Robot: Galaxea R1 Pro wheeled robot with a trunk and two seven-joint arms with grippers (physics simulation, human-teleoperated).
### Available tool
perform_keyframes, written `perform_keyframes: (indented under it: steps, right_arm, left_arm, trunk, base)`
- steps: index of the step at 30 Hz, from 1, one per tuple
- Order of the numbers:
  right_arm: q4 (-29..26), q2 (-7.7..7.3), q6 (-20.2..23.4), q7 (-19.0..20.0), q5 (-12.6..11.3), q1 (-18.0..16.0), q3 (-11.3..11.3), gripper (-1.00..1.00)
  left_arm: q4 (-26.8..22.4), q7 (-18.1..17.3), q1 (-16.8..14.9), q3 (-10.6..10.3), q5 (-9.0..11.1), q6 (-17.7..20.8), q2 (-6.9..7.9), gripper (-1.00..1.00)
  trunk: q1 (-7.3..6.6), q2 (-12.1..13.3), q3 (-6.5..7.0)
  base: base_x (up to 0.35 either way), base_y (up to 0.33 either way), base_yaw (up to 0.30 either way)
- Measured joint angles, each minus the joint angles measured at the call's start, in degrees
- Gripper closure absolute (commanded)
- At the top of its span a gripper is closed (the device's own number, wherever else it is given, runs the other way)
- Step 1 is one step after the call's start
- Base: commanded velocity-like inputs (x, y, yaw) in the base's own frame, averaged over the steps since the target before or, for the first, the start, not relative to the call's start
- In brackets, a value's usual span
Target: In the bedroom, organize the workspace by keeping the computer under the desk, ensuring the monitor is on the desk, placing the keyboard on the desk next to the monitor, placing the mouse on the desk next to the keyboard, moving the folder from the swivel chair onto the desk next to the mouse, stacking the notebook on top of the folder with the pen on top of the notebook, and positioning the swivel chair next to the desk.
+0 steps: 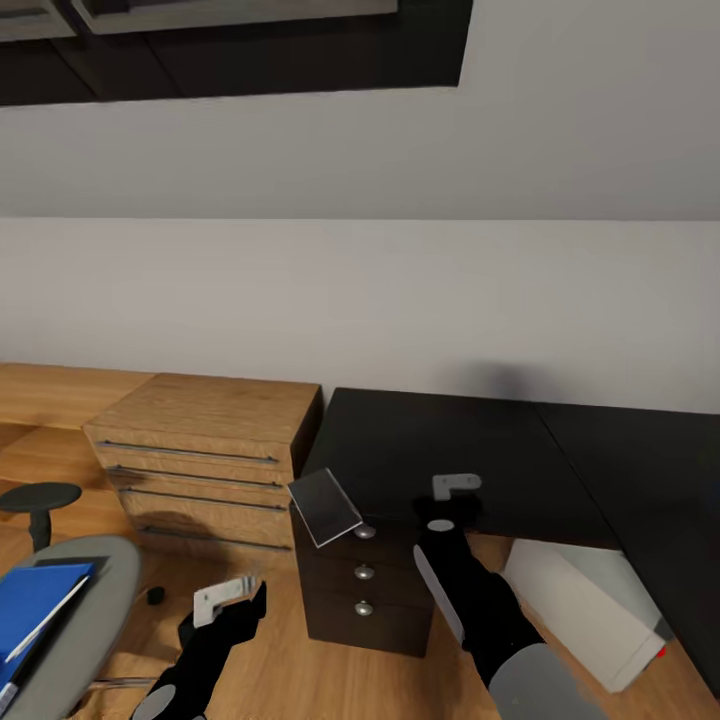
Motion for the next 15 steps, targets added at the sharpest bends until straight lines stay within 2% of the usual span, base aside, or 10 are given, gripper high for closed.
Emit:
perform_keyframes:
  steps: [2,5,6,8,9,11,15]
  right_arm:
    - [-3.0,-0.07,0.1,-0.1,0.0,1.6,0.9,-1.00]
    - [-7.0,-0.14,0.2,-0.1,0.0,3.5,1.7,-1.00]
    - [-9.5,-0.19,0.3,-0.1,0.0,5.0,2.0,-1.00]
    - [-12.9,-0.28,0.3,-0.1,0.0,7.0,2.1,-1.00]
    - [-14.0,-0.31,0.4,-0.1,0.0,7.8,2.1,-1.00]
    - [-15.3,-0.33,0.4,0.0,0.0,9.0,2.3,-1.00]
    - [-15.9,-0.33,0.4,0.2,-0.1,9.8,3.6,-1.00]
  left_arm:
    - [1.3,0.1,1.2,0.0,0.0,-0.4,0.25,-1.00]
    - [5.9,0.1,2.2,0.0,0.0,-3.3,0.43,-1.00]
    - [10.9,0.0,2.5,0.0,0.1,-7.7,0.48,-1.00]
    - [18.0,-0.2,2.7,-0.1,0.0,-13.8,0.45,-1.00]
    - [20.3,-0.2,2.7,-0.1,-0.1,-15.4,0.45,-1.00]
    - [23.9,-0.3,2.7,-0.1,-0.2,-17.1,0.48,-1.00]
    - [29.1,-0.3,2.7,0.0,-0.3,-18.2,0.44,-1.00]
  trunk:
    - [0.00,0.0,-0.02]
    - [0.00,0.0,-0.05]
    - [0.00,0.0,-0.06]
    - [0.00,0.0,-0.06]
    - [0.00,0.0,-0.06]
    - [0.00,0.0,-0.07]
    - [0.00,0.0,-0.06]
  base:
    - [0.000,0.000,0.255]
    - [0.000,0.000,0.127]
    - [0.000,0.000,0.034]
    - [0.000,0.000,0.014]
    - [0.000,0.000,0.009]
    - [0.000,0.000,0.004]
    - [0.000,0.000,0.001]
